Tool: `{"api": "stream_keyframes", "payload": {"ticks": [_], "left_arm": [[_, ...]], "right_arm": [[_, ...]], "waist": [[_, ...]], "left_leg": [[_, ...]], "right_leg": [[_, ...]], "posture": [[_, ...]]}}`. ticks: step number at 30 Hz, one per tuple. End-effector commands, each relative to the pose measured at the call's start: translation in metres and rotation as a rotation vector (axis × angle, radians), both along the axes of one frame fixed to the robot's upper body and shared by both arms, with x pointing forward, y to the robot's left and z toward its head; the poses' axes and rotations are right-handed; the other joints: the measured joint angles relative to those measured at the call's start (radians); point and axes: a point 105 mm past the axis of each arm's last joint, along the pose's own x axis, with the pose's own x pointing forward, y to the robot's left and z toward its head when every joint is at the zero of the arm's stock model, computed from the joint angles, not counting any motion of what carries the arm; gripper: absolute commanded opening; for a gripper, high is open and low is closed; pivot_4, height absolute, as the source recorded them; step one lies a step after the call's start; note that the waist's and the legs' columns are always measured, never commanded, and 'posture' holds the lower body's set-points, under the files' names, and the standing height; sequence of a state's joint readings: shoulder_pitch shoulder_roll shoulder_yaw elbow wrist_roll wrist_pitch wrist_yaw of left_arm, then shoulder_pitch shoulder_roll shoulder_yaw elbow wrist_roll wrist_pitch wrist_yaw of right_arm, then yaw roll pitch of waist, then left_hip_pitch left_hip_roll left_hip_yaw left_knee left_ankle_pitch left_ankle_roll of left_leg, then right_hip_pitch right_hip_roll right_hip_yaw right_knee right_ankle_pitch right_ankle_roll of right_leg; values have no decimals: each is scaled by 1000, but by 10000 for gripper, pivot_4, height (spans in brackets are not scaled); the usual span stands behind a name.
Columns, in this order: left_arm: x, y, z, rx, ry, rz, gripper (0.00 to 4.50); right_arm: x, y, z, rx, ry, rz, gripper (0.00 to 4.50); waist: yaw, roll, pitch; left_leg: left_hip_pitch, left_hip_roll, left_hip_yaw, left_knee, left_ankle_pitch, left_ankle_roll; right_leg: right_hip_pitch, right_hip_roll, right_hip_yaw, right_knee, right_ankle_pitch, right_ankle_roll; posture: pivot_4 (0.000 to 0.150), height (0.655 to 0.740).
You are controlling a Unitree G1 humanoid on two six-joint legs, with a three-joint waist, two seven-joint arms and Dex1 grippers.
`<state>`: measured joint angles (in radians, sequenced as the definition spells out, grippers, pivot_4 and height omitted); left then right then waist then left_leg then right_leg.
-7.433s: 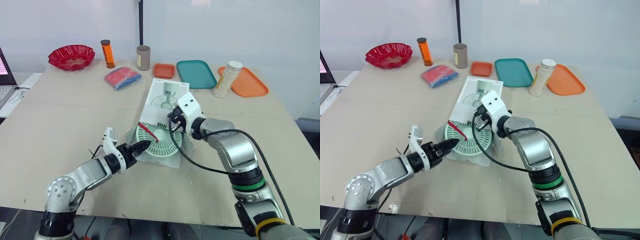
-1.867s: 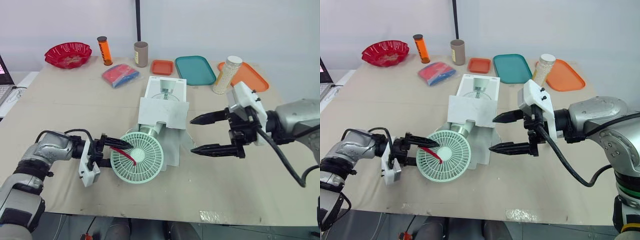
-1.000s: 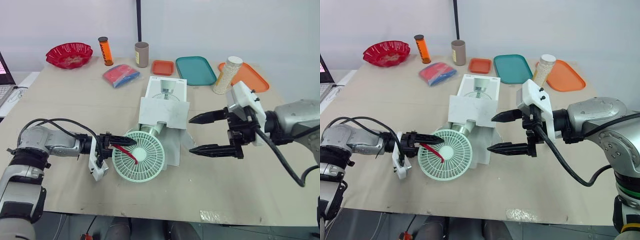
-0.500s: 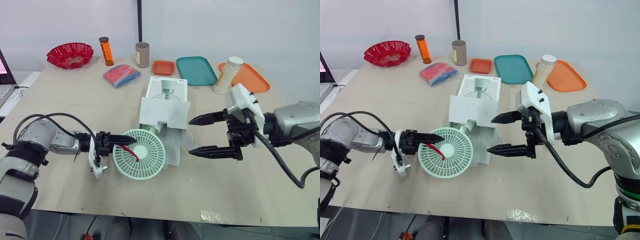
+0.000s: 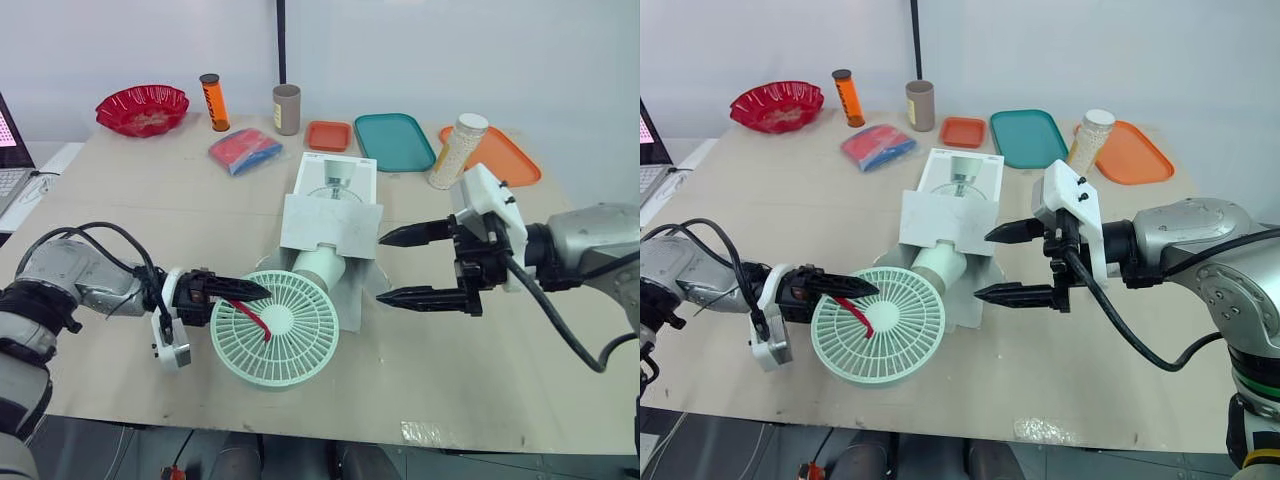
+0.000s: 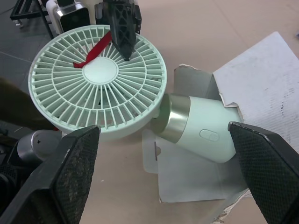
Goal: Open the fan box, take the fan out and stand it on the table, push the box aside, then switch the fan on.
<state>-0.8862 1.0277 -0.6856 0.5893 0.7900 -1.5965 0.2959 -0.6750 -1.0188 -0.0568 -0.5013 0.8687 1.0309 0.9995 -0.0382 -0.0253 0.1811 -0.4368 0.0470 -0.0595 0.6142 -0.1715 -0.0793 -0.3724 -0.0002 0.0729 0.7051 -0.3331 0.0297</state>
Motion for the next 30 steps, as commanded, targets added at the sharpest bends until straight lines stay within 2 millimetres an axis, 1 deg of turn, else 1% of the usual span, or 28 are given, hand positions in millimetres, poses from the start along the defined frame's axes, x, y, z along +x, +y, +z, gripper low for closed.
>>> {"api": "stream_keyframes", "payload": {"ticks": [1,5,8,12,17,19,24,26,29,30], "left_arm": [[-12,-3,24,-43,39,-35,20351],[-23,-5,33,-38,136,29,20351],[-25,-6,46,-31,213,110,20351],[-31,0,55,9,341,177,20351],[-41,5,69,10,478,220,20351],[-47,11,68,58,495,238,20351],[-47,25,72,74,584,335,20351],[-50,28,73,91,584,336,20351],[-46,31,78,61,608,377,20351],[-43,34,81,41,625,409,20351]], "right_arm": [[3,-5,18,34,-59,-38,45000],[2,-6,24,50,-59,-53,45000],[5,-8,31,73,-76,-89,45000],[1,-8,30,71,-70,-86,45000],[2,-11,33,81,-78,-97,45000],[-1,-12,36,86,-75,-86,45000],[-8,-10,34,62,-101,-29,45000],[-10,-10,34,55,-109,-11,45000],[-15,-9,37,60,-100,21,45000],[-13,-8,40,68,-112,15,45000]], "waist": [[0,0,0],[-4,0,0],[-6,0,0],[-7,0,0],[-8,0,0],[-8,0,0],[-9,1,1],[-10,1,1],[-9,2,2],[-9,2,2]], "left_leg": [[0,0,0,0,0,0],[0,1,0,0,0,0],[0,1,0,2,0,0],[0,1,0,4,0,0],[2,2,0,6,0,0],[2,3,0,7,0,0],[2,4,1,7,0,0],[3,5,2,6,0,1],[3,5,2,6,0,1],[3,6,2,6,0,1]], "right_leg": [[0,0,0,0,0,0],[0,0,0,1,0,0],[0,1,0,2,-1,0],[0,1,0,5,-1,0],[0,3,1,9,-1,0],[0,3,1,10,-1,0],[0,5,2,9,-2,0],[0,6,3,9,-2,0],[0,7,3,9,-2,0],[0,7,3,9,-2,0]], "posture": [[1500,7400],[1500,7400],[1500,7400],[1500,7400],[1500,7400],[1500,7400],[1500,7400],[1500,7400],[1500,7400],[1500,7400]]}}
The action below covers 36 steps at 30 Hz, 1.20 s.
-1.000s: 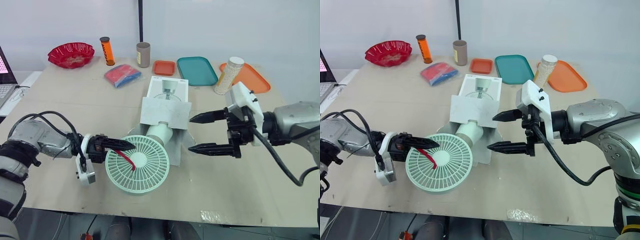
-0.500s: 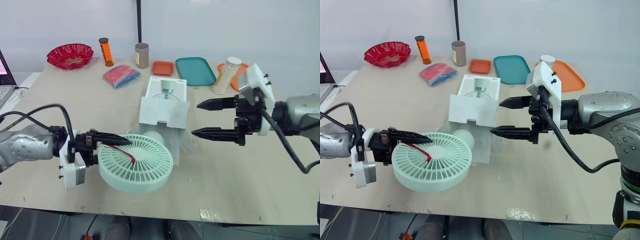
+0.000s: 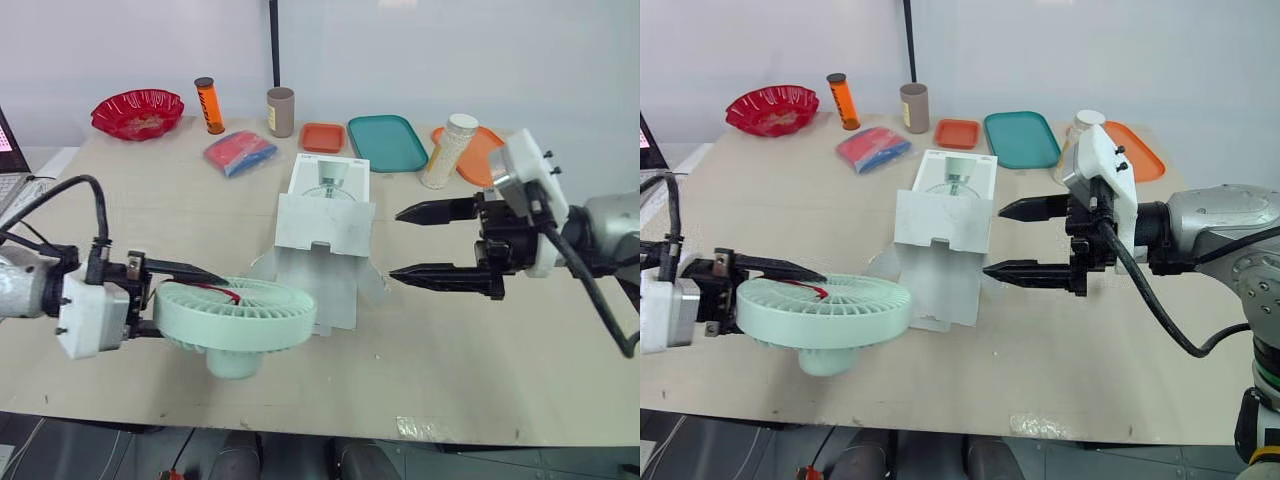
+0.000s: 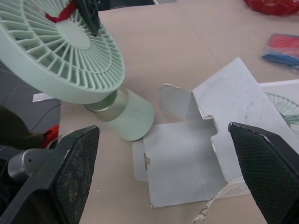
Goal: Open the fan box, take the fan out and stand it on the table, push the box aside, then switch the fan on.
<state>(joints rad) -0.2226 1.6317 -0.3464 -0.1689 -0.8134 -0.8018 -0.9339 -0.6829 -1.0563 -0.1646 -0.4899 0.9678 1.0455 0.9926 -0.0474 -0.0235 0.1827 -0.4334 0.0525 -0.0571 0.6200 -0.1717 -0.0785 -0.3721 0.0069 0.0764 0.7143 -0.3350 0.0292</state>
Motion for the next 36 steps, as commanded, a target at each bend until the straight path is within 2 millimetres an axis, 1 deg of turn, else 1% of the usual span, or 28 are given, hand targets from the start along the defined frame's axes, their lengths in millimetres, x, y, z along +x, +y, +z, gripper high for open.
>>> {"api": "stream_keyframes", "payload": {"ticks": [1,5,10,12,15,20,27,32,36], "left_arm": [[6,2,25,-51,-44,59,20351],[7,11,26,-55,3,135,20351],[2,31,31,-42,16,249,20351],[-3,36,33,-42,26,294,20351],[-8,43,31,-27,12,346,20351],[-1,53,35,-83,5,472,20351],[4,78,36,-102,22,605,20351],[29,99,42,-218,6,765,20351],[48,112,46,-359,28,883,20351]], "right_arm": [[-5,2,17,8,-81,21,45000],[-4,7,18,19,-82,41,45000],[-4,9,18,35,-63,58,45000],[-5,13,20,50,-65,76,45000],[-4,22,26,81,-87,101,45000],[-6,33,31,88,-108,129,45000],[-8,37,31,79,-113,141,45000],[-6,39,26,73,-107,145,45000],[-6,43,26,73,-115,152,45000]], "waist": [[0,0,0],[0,1,1],[0,2,2],[0,2,2],[-1,2,2],[1,2,2],[0,2,3],[0,1,2],[0,1,2]], "left_leg": [[0,0,0,0,0,0],[1,2,2,-1,0,0],[1,5,3,-2,0,0],[2,6,3,-3,0,0],[2,6,3,-3,0,1],[2,6,3,-3,0,1],[2,7,3,-4,-1,1],[2,7,2,-4,-1,1],[2,7,2,-4,-1,1]], "right_leg": [[0,0,0,0,0,0],[0,2,2,-1,0,0],[-2,4,3,0,-1,-2],[-2,5,3,0,-1,-3],[-2,5,3,0,-2,-3],[-2,6,3,0,-2,-3],[-3,6,3,0,-1,-5],[-3,6,3,0,-1,-6],[-3,6,3,0,-1,-6]], "posture": [[1500,7400],[1500,7400],[1500,7400],[1500,7400],[1500,7400],[1500,7400],[1500,7400],[1500,7400],[1500,7400]]}}
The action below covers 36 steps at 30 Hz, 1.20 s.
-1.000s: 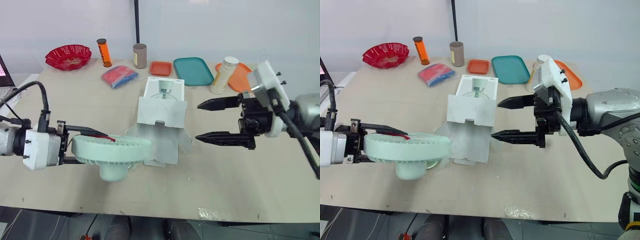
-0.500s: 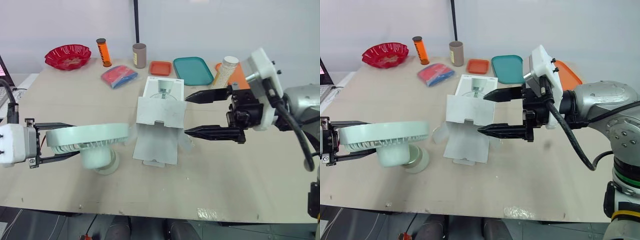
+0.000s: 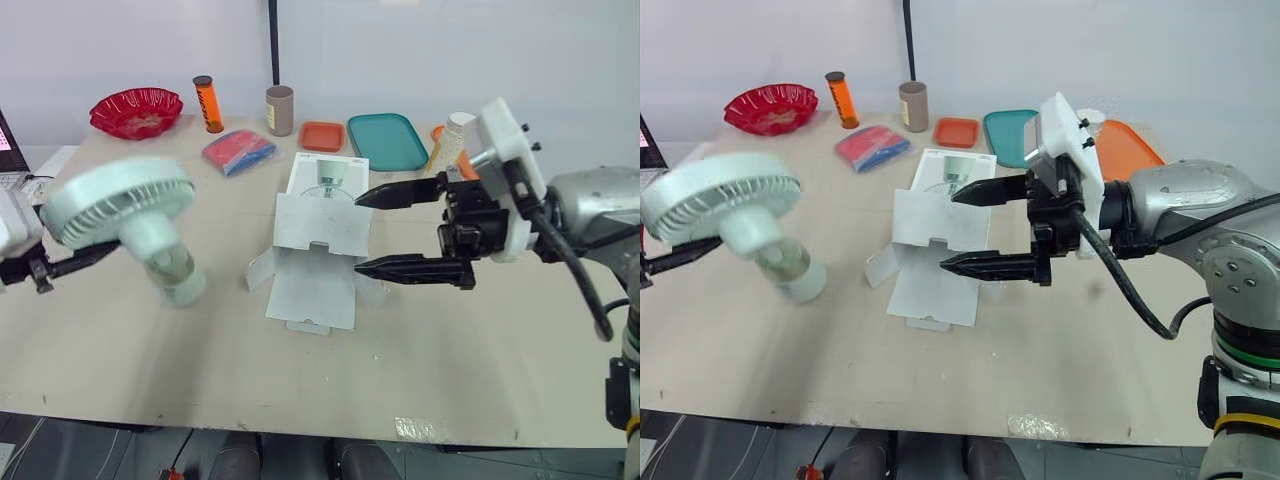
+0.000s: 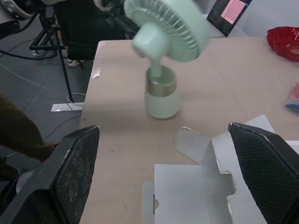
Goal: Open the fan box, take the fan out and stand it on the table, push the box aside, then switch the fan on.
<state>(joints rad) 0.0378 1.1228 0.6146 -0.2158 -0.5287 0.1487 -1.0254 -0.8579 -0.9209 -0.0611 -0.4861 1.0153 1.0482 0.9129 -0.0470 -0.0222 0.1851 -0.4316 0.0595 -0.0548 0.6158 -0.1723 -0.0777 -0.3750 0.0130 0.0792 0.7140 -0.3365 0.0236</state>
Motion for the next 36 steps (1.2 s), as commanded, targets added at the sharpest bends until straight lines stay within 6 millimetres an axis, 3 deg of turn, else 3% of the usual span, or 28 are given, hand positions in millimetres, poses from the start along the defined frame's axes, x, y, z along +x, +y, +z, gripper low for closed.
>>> {"api": "stream_keyframes", "payload": {"ticks": [1,8,18,25,27,32,36], "left_arm": [[18,14,15,-128,-63,133,20351],[41,1,7,-262,-95,193,20351],[63,-8,18,-409,-67,257,20351],[66,-27,-3,-390,21,228,20351],[67,-25,-6,-370,49,244,20351],[69,-15,16,-322,28,260,20351],[67,-7,21,-265,31,278,20351]], "right_arm": [[-3,5,8,5,-57,15,45000],[6,12,7,11,-92,-28,45000],[5,18,7,17,-97,-19,45000],[6,19,6,15,-89,-21,45000],[7,18,5,13,-87,-27,45000],[7,17,3,10,-77,-29,45000],[6,18,2,16,-73,-26,45000]], "waist": [[0,-1,0],[0,-2,1],[1,-4,1],[1,-4,1],[1,-4,1],[0,-5,1],[0,-5,1]], "left_leg": [[0,0,0,0,0,0],[-2,0,-1,0,0,0],[-4,-1,-3,1,0,0],[-5,-1,-4,1,0,0],[-4,-1,-4,1,0,0],[-4,-1,-4,1,0,0],[-4,-1,-4,1,0,0]], "right_leg": [[0,0,0,0,0,0],[-1,0,-1,0,0,0],[-2,0,-3,0,1,-1],[-2,0,-4,0,1,-1],[-2,-1,-4,0,1,-1],[-2,0,-4,0,1,-1],[-2,0,-4,0,1,-1]], "posture": [[1500,7400],[1500,7400],[1500,7400],[1500,7400],[1500,7400],[1500,7400],[1500,7400]]}}
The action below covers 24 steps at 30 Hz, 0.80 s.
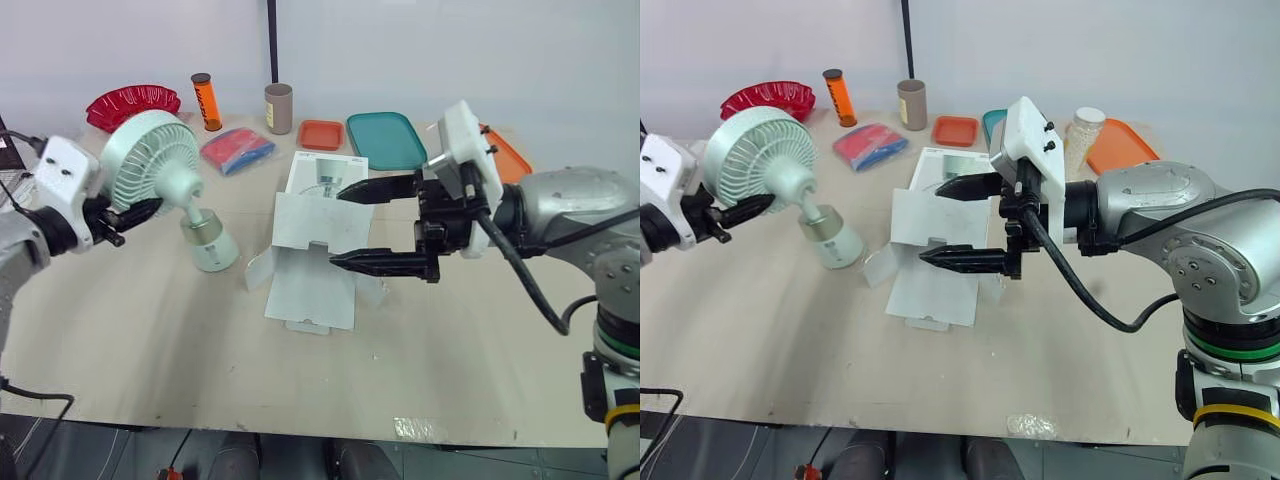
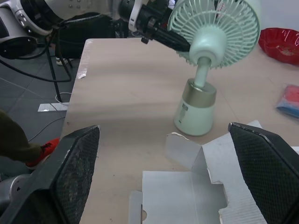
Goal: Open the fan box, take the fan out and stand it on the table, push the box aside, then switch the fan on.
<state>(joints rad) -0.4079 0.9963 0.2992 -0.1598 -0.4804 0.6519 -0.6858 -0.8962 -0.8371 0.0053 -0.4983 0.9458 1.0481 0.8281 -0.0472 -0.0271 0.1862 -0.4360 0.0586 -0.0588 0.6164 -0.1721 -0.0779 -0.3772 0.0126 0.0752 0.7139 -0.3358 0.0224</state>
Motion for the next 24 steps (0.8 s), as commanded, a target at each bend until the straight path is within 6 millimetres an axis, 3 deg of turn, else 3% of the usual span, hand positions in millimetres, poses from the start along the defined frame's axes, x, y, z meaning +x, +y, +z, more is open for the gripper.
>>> {"api": "stream_keyframes", "payload": {"ticks": [1,13,20,24], "left_arm": [[-6,4,25,48,-72,-7,20351],[-9,-15,-3,37,-53,-51,20351],[-6,-18,-23,-73,-23,5,20351],[-3,-19,-23,-97,-27,18,20351]], "right_arm": [[-3,1,5,11,-33,7,45000],[-2,2,5,18,-29,-4,45000],[5,8,7,51,-45,-47,45000],[15,13,7,73,-59,-100,45000]], "waist": [[0,0,0],[3,0,0],[8,0,0],[10,0,0]], "left_leg": [[0,0,0,0,0,0],[-1,0,0,0,0,0],[1,-1,-1,1,0,0],[3,-1,-1,1,0,0]], "right_leg": [[0,0,0,0,0,0],[0,-1,0,0,0,0],[3,-1,-1,0,0,1],[5,-1,-1,0,0,1]], "posture": [[1500,7400],[1500,7400],[1500,7400],[1500,7400]]}}
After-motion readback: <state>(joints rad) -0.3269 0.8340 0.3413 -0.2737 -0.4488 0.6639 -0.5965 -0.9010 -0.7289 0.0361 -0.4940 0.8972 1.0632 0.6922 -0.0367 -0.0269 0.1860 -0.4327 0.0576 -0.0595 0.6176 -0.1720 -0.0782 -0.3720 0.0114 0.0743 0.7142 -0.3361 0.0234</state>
